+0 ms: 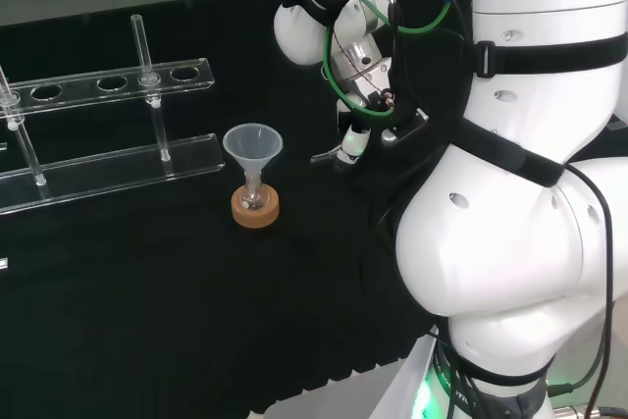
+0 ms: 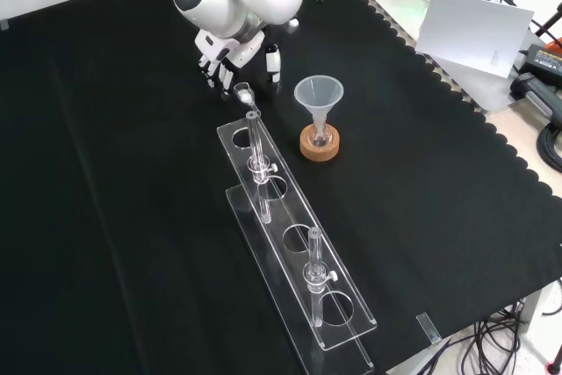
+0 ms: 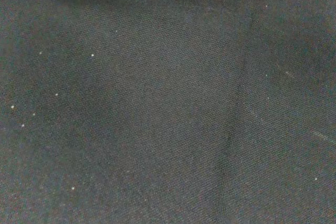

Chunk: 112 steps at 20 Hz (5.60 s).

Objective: Pick up the weighing funnel.

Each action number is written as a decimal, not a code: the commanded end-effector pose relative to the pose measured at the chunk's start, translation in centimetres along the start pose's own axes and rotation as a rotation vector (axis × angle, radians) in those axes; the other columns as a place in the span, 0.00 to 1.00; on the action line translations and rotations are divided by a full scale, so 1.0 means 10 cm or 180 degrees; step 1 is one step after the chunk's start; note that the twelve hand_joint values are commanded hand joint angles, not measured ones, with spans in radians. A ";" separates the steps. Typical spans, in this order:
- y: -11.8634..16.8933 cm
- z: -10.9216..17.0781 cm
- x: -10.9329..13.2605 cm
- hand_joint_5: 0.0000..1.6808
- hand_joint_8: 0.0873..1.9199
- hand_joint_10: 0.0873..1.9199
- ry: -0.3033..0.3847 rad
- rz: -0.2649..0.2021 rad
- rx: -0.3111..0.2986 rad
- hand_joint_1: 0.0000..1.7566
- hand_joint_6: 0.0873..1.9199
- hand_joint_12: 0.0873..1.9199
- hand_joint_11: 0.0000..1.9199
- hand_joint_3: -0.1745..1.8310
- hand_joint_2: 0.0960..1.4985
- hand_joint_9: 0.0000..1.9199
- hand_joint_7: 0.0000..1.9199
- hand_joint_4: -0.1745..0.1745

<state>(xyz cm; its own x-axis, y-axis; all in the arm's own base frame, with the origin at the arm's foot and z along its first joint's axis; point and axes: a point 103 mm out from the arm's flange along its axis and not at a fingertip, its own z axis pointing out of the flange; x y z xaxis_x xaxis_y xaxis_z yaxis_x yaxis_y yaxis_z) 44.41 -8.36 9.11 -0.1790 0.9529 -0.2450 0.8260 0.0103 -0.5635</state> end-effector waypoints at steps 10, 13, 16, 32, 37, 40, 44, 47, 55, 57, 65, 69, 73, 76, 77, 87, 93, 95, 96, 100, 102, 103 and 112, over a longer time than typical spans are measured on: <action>0.13 0.02 -0.04 0.38 0.16 0.27 0.0063 -0.0094 -0.0026 0.42 0.00 0.68 0.00 0.10 0.50 0.18 0.39 0.65; 0.14 0.02 -0.06 0.41 0.17 0.27 0.0127 -0.0095 -0.0051 0.43 0.00 0.68 0.00 0.10 0.50 0.19 0.43 0.68; 0.14 0.02 -0.09 0.46 0.16 0.25 0.0149 -0.0080 -0.0057 0.44 0.04 0.70 0.00 0.10 0.50 0.22 0.48 0.73; 0.12 0.07 -0.05 0.48 0.14 0.22 0.0307 -0.0112 -0.0189 0.46 0.20 0.74 0.00 0.12 0.49 0.26 0.54 0.78; 0.12 0.10 0.00 0.45 0.14 0.22 0.0292 -0.0085 -0.0179 0.46 0.21 0.74 0.00 0.12 0.48 0.25 0.52 0.76; 0.13 0.10 0.01 0.45 0.14 0.22 0.0347 -0.0021 -0.0212 0.46 0.23 0.74 0.00 0.12 0.48 0.26 0.52 0.76; 0.13 0.09 0.04 0.47 0.15 0.22 0.0344 0.0027 -0.0286 0.47 0.25 0.77 0.00 0.13 0.48 0.29 0.55 0.79; 0.12 0.12 0.09 0.49 0.16 0.22 0.0352 0.0052 -0.0307 0.47 0.27 0.78 0.00 0.13 0.48 0.31 0.57 0.81; 0.11 0.17 0.18 0.52 0.16 0.21 0.0508 0.0216 -0.0297 0.47 0.27 0.79 0.00 0.15 0.47 0.34 0.61 0.84; 0.10 0.16 0.19 0.53 0.16 0.20 0.0551 0.0226 -0.0349 0.48 0.27 0.79 0.00 0.18 0.45 0.35 0.61 0.86; 0.03 0.12 0.22 0.64 0.16 0.16 0.0621 0.0303 -0.0637 0.50 0.24 0.80 0.03 0.31 0.36 0.43 0.67 1.00; 0.02 0.11 0.20 0.67 0.16 0.15 0.0632 0.0330 -0.0687 0.51 0.23 0.80 0.04 0.33 0.35 0.45 0.70 1.00; 0.02 0.09 0.22 0.71 0.14 0.14 0.0598 0.0382 -0.0692 0.52 0.21 0.79 0.05 0.34 0.34 0.47 0.72 1.00; 0.02 0.10 0.23 0.71 0.14 0.13 0.0600 0.0370 -0.0650 0.52 0.20 0.79 0.06 0.35 0.34 0.48 0.73 1.00; 0.02 0.11 0.23 0.72 0.14 0.13 0.0597 0.0365 -0.0644 0.52 0.20 0.79 0.06 0.35 0.34 0.48 0.74 1.00; 0.01 0.15 0.24 0.76 0.10 0.12 0.0592 0.0458 -0.0663 0.59 0.20 0.79 0.06 0.31 0.43 0.50 0.78 1.00; 0.01 0.17 0.27 0.81 0.06 0.11 0.0580 0.0599 -0.0689 0.63 0.15 0.79 0.06 0.24 0.50 0.51 0.81 1.00; 0.01 0.17 0.28 0.82 0.05 0.10 0.0601 0.0612 -0.0705 0.63 0.14 0.79 0.06 0.25 0.50 0.52 0.82 1.00; 0.01 0.18 0.29 0.83 0.05 0.10 0.0614 0.0608 -0.0696 0.64 0.13 0.79 0.06 0.25 0.49 0.52 0.82 1.00; 0.00 0.19 0.29 0.86 0.02 0.09 0.0652 0.0612 -0.0694 0.64 0.09 0.79 0.06 0.29 0.46 0.54 0.85 1.00; 0.00 0.20 0.29 0.87 0.01 0.09 0.0656 0.0611 -0.0680 0.64 0.08 0.78 0.07 0.31 0.44 0.55 0.86 1.00; 0.00 0.21 0.30 0.87 0.01 0.09 0.0669 0.0611 -0.0671 0.64 0.07 0.78 0.07 0.32 0.43 0.56 0.87 1.00; -0.01 0.18 0.31 0.90 0.00 0.08 0.0674 0.0670 -0.0747 0.65 0.04 0.78 0.07 0.37 0.39 0.60 0.90 1.00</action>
<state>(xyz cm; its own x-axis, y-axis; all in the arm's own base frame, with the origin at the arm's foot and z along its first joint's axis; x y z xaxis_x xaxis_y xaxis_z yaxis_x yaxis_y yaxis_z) 42.72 -6.04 6.78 0.0896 0.9849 -0.1478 0.9332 -0.1349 -0.3331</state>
